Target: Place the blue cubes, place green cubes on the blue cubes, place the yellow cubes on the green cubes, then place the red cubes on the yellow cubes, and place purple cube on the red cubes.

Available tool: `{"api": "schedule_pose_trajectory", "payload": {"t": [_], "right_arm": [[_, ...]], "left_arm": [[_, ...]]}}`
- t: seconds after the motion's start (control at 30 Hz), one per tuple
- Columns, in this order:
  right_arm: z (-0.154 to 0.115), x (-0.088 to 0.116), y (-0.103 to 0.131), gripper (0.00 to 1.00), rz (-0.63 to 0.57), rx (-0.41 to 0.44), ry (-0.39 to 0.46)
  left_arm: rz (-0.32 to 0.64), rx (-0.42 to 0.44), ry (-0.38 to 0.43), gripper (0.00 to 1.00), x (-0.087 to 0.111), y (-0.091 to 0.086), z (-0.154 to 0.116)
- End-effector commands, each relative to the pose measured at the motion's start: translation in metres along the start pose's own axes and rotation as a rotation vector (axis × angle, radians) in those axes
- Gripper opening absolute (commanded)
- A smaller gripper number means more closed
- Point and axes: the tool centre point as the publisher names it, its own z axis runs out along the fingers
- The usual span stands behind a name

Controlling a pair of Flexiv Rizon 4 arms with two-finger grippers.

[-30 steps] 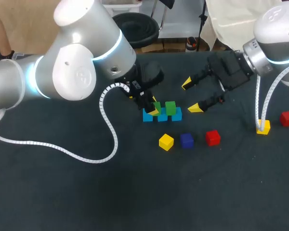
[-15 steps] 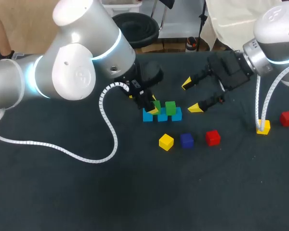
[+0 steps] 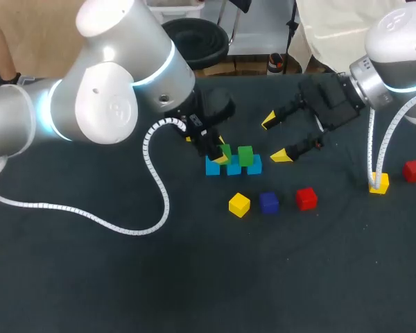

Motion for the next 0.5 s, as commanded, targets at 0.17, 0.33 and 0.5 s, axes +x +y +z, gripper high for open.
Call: {"api": "schedule_pose_trajectory", "payload": {"t": [0.17, 0.33, 0.5], "right_arm": [[-0.0005, -0.0001, 0.0011, 1.0, -0.001, 0.002, -0.001], [-0.0005, -0.0001, 0.0011, 1.0, -0.001, 0.002, -0.001], [-0.0005, -0.0001, 0.0011, 1.0, -0.001, 0.002, -0.001]], "left_arm": [[0.005, 0.0, 0.004, 0.0, -0.0015, 0.0003, 0.0007], [0.053, -0.026, 0.006, 0.0, -0.0029, -0.0027, -0.001], [0.056, -0.026, 0.013, 0.0, -0.0019, -0.0041, -0.0015]]}}
